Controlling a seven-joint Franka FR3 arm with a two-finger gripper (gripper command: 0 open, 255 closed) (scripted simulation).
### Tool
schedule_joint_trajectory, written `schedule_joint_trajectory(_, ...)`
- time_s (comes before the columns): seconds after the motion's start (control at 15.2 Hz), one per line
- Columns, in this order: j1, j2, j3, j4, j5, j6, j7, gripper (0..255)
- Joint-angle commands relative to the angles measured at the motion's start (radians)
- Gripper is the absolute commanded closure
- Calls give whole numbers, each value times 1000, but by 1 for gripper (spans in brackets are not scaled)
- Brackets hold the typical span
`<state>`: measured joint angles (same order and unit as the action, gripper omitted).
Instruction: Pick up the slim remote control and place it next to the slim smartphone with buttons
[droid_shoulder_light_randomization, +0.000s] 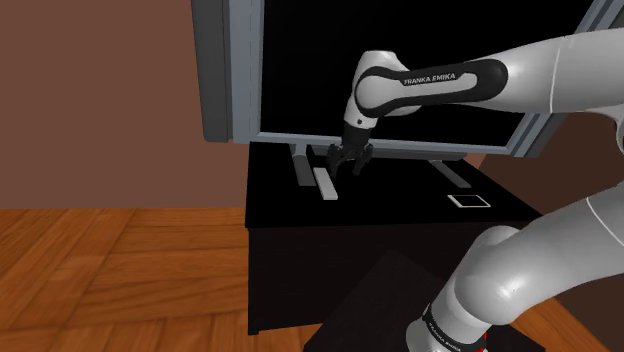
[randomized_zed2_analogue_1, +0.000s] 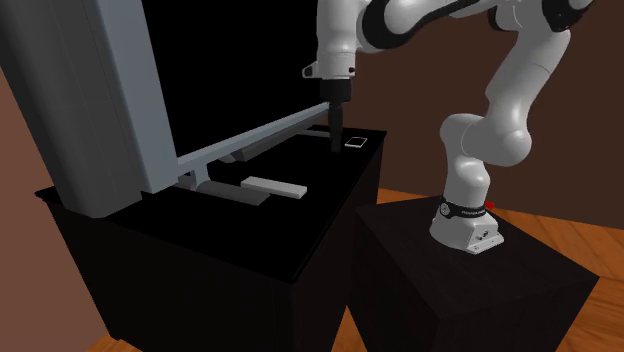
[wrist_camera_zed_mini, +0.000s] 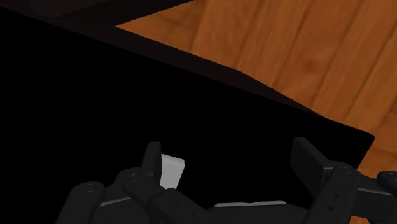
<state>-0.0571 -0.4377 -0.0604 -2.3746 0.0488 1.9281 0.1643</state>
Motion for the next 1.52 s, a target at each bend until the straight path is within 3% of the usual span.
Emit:
schedule_joint_trajectory(0.0,-10,76,-8,25,-8,53,4,0)
schedule_joint_trajectory(0.86,-76,529,-71,263,-37,270,23,0)
schedule_joint_trajectory(1.45,-81,605,-72,239,-26,370,17,0)
